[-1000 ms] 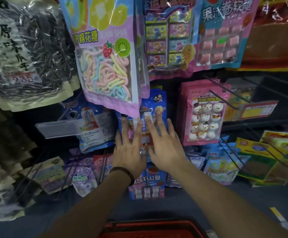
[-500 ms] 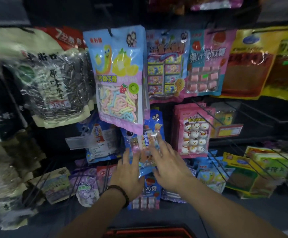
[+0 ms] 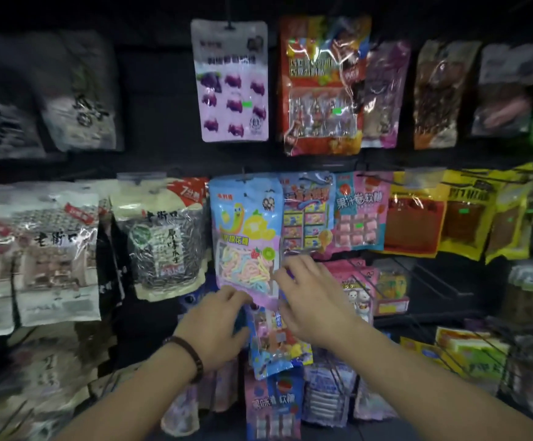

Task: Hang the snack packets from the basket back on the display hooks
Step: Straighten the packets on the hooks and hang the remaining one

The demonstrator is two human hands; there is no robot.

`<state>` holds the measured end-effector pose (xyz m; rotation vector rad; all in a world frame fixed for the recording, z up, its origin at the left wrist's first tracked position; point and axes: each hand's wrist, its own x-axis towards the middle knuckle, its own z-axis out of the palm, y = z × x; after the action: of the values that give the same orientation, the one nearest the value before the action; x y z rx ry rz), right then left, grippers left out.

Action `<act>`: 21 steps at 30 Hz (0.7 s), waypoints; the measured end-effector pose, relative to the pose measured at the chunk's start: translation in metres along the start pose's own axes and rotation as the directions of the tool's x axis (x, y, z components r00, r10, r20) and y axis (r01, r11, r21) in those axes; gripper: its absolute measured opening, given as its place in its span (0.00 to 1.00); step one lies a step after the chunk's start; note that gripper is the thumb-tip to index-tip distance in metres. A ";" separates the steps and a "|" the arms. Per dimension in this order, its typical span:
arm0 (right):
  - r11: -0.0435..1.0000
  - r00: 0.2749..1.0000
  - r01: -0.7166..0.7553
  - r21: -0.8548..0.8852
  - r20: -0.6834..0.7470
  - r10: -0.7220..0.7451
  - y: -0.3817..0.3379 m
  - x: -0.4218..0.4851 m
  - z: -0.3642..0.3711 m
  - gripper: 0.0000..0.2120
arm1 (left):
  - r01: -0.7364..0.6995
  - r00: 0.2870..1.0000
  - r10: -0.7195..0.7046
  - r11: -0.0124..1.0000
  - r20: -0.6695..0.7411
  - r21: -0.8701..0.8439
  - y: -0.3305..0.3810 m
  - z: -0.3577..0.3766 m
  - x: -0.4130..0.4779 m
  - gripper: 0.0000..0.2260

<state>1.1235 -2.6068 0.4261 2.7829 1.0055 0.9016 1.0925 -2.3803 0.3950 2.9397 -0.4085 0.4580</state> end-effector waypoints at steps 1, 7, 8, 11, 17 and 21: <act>1.000 1.000 -0.004 -0.014 0.002 0.004 -0.001 0.008 -0.008 0.23 | 0.001 1.000 -0.001 1.000 -0.011 0.012 -0.004 -0.010 0.004 0.25; 0.982 0.985 0.016 -0.191 0.169 0.017 -0.008 0.049 -0.009 0.39 | 0.021 0.995 -0.020 1.000 -0.098 0.011 -0.021 -0.050 0.036 0.39; 0.976 0.979 0.008 -0.217 0.200 0.036 -0.007 0.053 -0.005 0.41 | 0.024 0.993 -0.020 0.999 -0.113 0.029 -0.023 -0.052 0.040 0.40; 0.973 0.960 -0.092 -0.212 0.240 0.143 0.001 0.067 0.004 0.41 | 0.043 0.994 -0.032 0.994 -0.106 0.104 -0.027 -0.052 0.050 0.44; 0.983 0.956 -0.177 -0.057 0.226 0.185 0.017 0.092 0.017 0.38 | 0.066 0.994 -0.042 0.964 -0.098 0.258 -0.034 -0.033 0.076 0.51; 0.970 0.943 -0.242 -0.009 0.232 0.237 0.021 0.099 0.028 0.45 | 0.099 0.988 -0.057 0.949 -0.146 0.300 -0.037 -0.018 0.095 0.56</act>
<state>1.2120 -2.5599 0.4578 2.9837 0.6556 0.5658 1.1852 -2.3654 0.4384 3.1787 -0.2191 0.7708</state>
